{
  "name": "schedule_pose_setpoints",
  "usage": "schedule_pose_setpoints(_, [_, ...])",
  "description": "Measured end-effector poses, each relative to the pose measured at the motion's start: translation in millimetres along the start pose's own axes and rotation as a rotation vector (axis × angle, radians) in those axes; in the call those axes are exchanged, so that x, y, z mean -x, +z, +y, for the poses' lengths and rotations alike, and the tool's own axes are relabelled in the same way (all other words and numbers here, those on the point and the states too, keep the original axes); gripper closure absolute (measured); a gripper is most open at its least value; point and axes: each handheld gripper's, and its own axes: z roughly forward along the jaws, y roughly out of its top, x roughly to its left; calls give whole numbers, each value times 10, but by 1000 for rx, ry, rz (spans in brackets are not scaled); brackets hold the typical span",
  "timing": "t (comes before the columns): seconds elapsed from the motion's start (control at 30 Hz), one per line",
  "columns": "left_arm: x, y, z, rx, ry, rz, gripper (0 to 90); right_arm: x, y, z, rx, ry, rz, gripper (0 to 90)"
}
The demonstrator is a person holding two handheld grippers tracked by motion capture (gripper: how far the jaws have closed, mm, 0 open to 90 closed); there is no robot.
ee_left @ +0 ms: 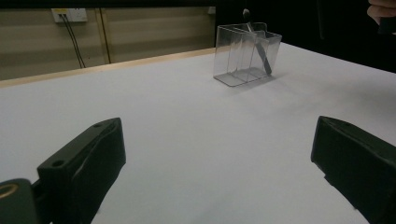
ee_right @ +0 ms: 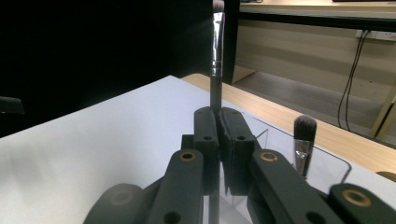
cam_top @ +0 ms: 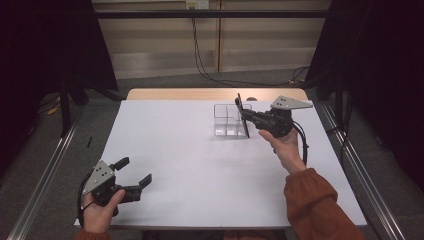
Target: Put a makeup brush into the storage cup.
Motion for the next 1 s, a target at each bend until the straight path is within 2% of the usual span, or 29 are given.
schedule_pose_setpoints(0.27, [4, 10, 1, 1, 1, -4, 31, 91, 1, 30, 3, 7, -32, 862])
schedule_pose_setpoints(0.73, [3, 7, 3, 4, 6, -5, 31, 190, 132, 237, 17, -7, -77, 863])
schedule_pose_setpoints(1.0, [4, 9, 3, 3, 7, -6, 31, 246, 221, 276, 21, -1, -101, 862])
